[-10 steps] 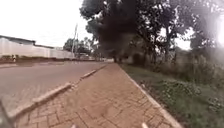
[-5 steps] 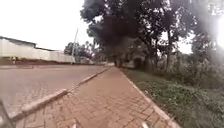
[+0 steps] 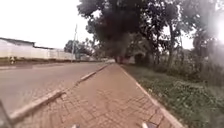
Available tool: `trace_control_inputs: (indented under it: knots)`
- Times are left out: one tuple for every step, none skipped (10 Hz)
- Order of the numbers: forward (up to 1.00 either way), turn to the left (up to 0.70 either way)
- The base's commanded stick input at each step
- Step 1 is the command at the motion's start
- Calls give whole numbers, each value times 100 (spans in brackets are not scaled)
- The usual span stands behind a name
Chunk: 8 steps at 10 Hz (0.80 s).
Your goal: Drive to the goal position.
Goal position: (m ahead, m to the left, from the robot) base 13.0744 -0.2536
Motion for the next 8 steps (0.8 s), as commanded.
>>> trace_control_inputs:
  knots:
    - [50, 0]
    - [50, 0]
    - [50, 0]
    - [50, 0]
    - [50, 0]
    - [50, 0]
    - [50, 0]
    - [50, 0]
